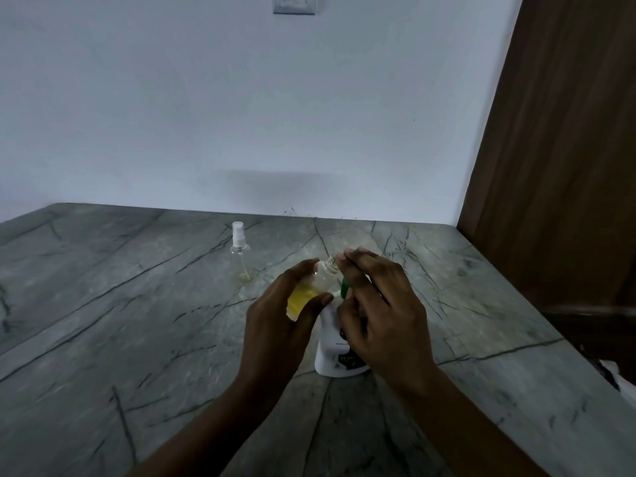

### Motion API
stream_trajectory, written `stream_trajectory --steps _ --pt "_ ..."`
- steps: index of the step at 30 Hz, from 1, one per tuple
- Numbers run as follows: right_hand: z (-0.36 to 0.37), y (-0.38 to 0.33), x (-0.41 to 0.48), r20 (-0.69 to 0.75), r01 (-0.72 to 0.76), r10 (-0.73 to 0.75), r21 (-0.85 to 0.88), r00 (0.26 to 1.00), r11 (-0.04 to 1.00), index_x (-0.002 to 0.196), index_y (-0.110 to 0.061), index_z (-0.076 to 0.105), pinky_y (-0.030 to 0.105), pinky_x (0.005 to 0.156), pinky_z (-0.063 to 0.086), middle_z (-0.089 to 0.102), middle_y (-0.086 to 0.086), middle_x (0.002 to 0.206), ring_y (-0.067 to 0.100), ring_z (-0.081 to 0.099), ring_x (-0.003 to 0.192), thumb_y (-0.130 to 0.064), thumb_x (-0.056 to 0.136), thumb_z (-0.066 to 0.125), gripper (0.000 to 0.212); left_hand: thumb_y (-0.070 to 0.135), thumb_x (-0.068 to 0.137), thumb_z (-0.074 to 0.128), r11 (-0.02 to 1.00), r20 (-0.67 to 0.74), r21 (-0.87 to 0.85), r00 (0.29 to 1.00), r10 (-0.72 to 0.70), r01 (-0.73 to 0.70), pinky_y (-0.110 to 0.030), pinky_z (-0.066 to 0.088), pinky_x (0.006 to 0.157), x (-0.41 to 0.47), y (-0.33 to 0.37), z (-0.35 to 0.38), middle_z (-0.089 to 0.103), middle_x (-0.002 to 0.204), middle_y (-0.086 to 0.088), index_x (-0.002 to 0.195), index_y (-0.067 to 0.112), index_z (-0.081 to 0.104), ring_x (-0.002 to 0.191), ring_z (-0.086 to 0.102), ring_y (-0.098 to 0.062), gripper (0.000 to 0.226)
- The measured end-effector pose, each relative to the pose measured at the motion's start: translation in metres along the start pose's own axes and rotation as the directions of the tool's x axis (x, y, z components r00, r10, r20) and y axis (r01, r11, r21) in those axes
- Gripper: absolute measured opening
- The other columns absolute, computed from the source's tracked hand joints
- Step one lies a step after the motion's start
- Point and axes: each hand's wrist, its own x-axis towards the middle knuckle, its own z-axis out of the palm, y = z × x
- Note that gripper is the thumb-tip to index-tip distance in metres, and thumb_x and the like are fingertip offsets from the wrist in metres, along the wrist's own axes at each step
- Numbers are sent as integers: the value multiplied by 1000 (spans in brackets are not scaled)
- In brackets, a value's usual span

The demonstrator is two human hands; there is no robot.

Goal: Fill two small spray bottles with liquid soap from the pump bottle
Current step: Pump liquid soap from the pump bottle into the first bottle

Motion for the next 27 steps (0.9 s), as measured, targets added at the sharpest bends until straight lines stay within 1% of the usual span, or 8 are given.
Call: stream_trajectory --steps 3,5,7,13,18,21,24,27 --pt "2 -1 0 -18 -10 10 9 1000 1000 113 2 66 22 97 39 65 16 113 22 51 113 -14 93 41 36 34 76 62 1000 -1 -1 1000 -3 3 0 39 73 0 1 0 51 101 30 116 32 52 92 50 20 42" --pt "3 -2 0 -19 -14 14 29 1000 999 112 3 66 23 97 40 65 16 112 23 52 113 -20 99 33 42 33 76 63 1000 0 -5 1000 -10 10 -1 40 74 -1 0 0 55 100 24 117 30 54 92 51 19 42" --pt "3 -2 -1 -21 -11 11 41 1000 999 111 3 67 24 97 41 65 16 111 23 53 112 -21 99 34 42 32 76 65 1000 2 -10 1000 -16 16 -2 41 73 -2 -1 0 58 100 20 116 29 55 93 53 16 42" --pt "4 -4 -5 -29 -29 31 61 999 998 107 1 69 23 94 42 67 14 107 22 54 108 -26 100 32 46 32 76 64 999 10 -14 1000 -29 29 -1 40 73 -5 -2 0 53 102 29 116 31 54 93 52 18 41" --pt "3 -4 -5 -14 -42 43 77 999 996 106 1 69 23 92 44 67 14 106 20 54 107 -31 100 30 51 34 77 62 1000 22 -11 999 -24 24 -4 43 67 -6 -4 0 60 101 20 116 27 57 93 56 8 41" --pt "1 -4 -3 7 -45 45 68 999 997 108 1 68 22 92 42 66 14 108 20 53 108 -32 101 28 53 34 77 62 1000 26 -2 999 -21 21 -3 41 71 -5 -4 0 59 101 22 117 26 56 94 54 12 42" --pt "0 -3 -1 14 -48 47 33 999 998 112 0 67 21 92 40 65 14 111 21 52 110 -20 96 40 37 35 77 60 1000 25 0 1000 -19 19 0 39 74 -3 -3 0 51 103 31 118 30 53 94 51 19 42" --pt "0 -3 -1 21 -45 44 29 999 999 113 0 66 23 93 42 64 14 113 21 52 112 -17 89 46 36 36 78 60 1000 23 6 1000 -10 10 0 39 74 -2 -2 -1 50 103 31 118 31 51 94 51 20 42"
